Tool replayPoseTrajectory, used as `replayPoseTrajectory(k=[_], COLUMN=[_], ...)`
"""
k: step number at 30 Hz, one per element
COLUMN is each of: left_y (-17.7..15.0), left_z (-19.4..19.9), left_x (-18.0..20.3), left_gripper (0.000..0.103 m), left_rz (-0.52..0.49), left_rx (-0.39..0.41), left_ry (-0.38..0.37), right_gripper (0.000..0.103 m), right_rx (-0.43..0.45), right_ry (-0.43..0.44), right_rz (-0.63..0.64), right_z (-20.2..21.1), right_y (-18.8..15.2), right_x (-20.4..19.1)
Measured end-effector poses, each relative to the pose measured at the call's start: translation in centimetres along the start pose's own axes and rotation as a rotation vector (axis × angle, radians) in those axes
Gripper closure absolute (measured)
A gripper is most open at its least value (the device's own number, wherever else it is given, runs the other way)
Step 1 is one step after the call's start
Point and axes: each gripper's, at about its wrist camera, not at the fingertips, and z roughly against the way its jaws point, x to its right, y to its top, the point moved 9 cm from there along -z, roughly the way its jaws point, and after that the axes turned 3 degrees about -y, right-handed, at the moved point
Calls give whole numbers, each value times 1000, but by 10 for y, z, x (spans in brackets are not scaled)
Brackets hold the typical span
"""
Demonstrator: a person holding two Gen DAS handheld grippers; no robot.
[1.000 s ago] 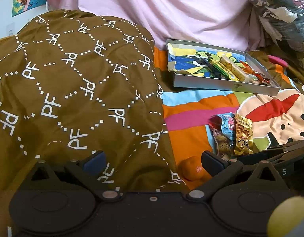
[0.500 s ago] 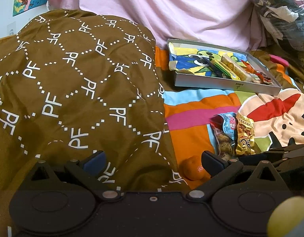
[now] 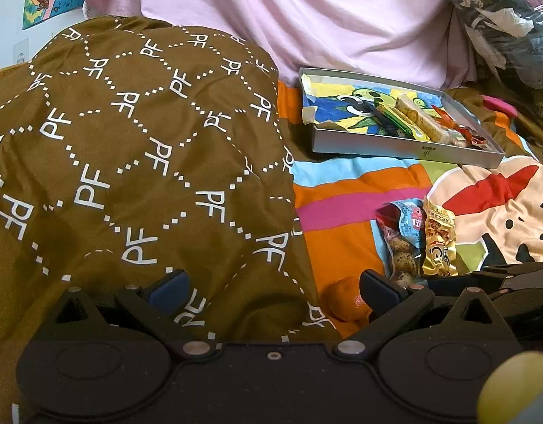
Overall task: Organize snacks
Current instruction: 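Lower the right tool toward the gold jerky packet and quail eggs, then close the right tool on the quail egg packet while the left grasps the orange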
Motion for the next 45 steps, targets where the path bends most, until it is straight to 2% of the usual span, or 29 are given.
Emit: replayPoseTrajectory(k=[4,11,14,17,24,28,31,38,40,42,43,45], left_y=[0,1,2,4,-1,-4,-6,-10,-12,-17,-17,-18], left_z=[-1,-5,-7,-9,-19,-30,-41,-59,-62,-65,-66,-66], left_x=[2,9,15,24,50,68,72,68,68,68,67,67], left_gripper=[1,1,1,1,1,3,8,22,30,49,51,66], left_rz=[-5,-14,-27,-53,-120,-178,-208,-160,-157,-159,-164,-165], left_rx=[-5,-13,-22,-28,-75,-120,-160,-218,-236,-262,-265,-267], left_ry=[-13,-37,-48,-74,-143,-175,-156,-133,-128,-112,-99,-84], right_gripper=[12,28,36,39,39,35,34,31,31,35,40,44], right_rx=[17,36,28,6,-35,-29,-21,-11,-10,-6,-6,-6], right_ry=[-22,-43,-45,-30,-1,17,13,-14,-19,-24,-24,-27], right_rz=[-7,-18,8,43,177,177,176,152,152,157,159,162], right_z=[-3,-1,1,7,30,34,33,20,18,18,19,22], right_y=[-1,-1,-3,-6,-15,-18,-17,-15,-16,-16,-16,-16], right_x=[-1,5,5,8,17,18,18,23,22,22,21,20])
